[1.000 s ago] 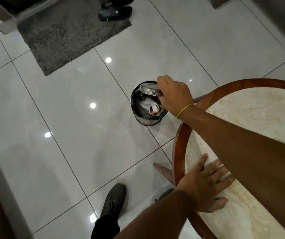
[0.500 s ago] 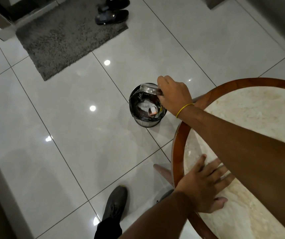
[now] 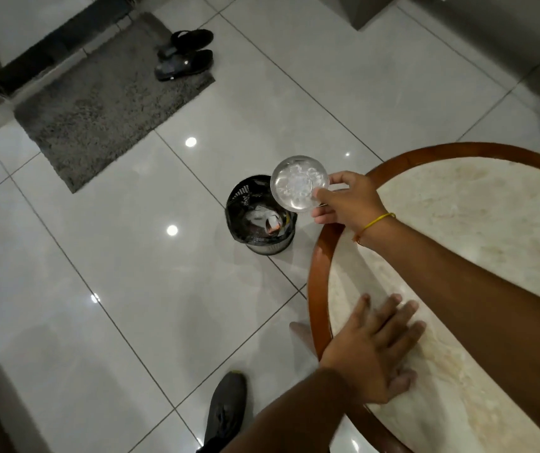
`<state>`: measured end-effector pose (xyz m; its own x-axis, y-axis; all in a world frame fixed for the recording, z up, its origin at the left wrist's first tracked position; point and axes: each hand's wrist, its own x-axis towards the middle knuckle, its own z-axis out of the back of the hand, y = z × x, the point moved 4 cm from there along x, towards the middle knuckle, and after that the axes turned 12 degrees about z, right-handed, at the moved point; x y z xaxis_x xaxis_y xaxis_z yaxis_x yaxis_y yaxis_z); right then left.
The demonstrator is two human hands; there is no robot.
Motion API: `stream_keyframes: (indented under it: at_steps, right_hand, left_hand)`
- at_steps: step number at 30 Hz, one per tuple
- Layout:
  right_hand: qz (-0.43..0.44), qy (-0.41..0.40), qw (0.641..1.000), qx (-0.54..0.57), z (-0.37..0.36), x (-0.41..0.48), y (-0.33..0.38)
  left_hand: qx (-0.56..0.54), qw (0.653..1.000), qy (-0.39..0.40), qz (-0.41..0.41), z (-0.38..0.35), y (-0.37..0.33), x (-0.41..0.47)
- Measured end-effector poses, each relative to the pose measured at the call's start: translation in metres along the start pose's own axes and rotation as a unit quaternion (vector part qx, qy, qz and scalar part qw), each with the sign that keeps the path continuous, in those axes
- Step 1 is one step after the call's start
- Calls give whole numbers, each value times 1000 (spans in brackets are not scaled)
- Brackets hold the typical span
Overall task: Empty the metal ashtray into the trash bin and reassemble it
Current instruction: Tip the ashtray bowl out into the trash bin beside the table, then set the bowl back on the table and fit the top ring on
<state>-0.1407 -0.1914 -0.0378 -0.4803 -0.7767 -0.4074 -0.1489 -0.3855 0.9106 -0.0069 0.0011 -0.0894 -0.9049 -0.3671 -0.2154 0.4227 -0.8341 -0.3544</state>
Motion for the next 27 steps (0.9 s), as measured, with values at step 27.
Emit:
stream_keyframes:
  at_steps: [27]
  right_hand:
    - [-56, -328, 941, -58, 233, -251, -127]
  left_hand:
    - [102, 995, -19, -4, -5, -5, 2]
